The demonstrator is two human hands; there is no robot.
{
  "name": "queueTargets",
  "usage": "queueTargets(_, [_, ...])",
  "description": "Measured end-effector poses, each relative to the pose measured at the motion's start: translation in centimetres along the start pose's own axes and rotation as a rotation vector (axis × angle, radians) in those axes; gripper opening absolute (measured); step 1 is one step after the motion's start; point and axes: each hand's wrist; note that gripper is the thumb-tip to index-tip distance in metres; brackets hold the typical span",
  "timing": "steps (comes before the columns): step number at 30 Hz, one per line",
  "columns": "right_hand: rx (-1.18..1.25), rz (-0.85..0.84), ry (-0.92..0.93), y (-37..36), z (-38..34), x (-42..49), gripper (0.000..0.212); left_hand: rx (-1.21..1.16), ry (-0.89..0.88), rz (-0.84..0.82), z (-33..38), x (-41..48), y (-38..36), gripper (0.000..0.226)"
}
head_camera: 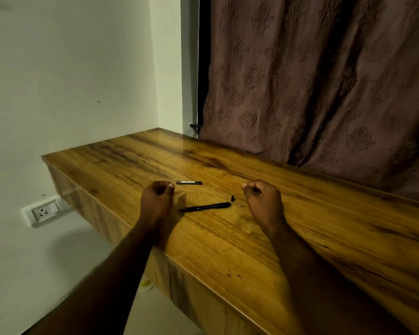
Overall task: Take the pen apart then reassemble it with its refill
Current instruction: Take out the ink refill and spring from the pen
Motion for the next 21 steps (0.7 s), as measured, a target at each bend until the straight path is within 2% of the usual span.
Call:
queueTargets(3, [0.068,0.018,-0.072,0.1,0.2,0.1,0.030,0.030,0.015,0.000,-0.3,0.6,0.0,0.014])
queueTargets(6, [0.029,-0.044,-0.035,-0.2,0.4,0.1,0.024,0.132,-0.041,0.000,0.1,1.0,-0.3,0.010])
queueTargets(10, [-0.098,-0.240,0.083,-0.9,0.5,-0.3,0.006,0.263,-0.046,-0.035,0.1,2.2,-0.3,0.012])
queueTargets(13, [-0.252,-0.401,0.167,-1.5,0.1,-0.7,0.016,0.235,-0.004,-0.135,-0.4,3.5,-0.4,0.018])
queueTargets(14, [-0.310,-0.437,0.179,-1.5,0.0,-0.8,0.021,0.303,-0.056,-0.151,-0.4,3.7,-0.5,0.020])
queueTargets(18, [-0.412,-0.497,0.222,-1.7,0.1,-0.8,0.021,0.619,-0.312,-0.178,-0.3,4.1,-1.3,0.062])
queueTargets(19, [-0.409,-0.493,0.221,-1.7,0.2,-0.7,0.020,0.692,-0.358,-0.188,-0.8,4.5,-1.6,0.065])
queueTargets(21, [-0.400,-0.483,0.220,-1.7,0.4,-0.7,0.019,0.841,-0.324,-0.235,-0.9,5.2,-1.9,0.054])
Point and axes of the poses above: each hand's wrist, its own x-axis towards the middle knuckle, its own y-axis out of the back of the hand, z = x × y, and after that the axes turned 8 degrees about x, right-handed
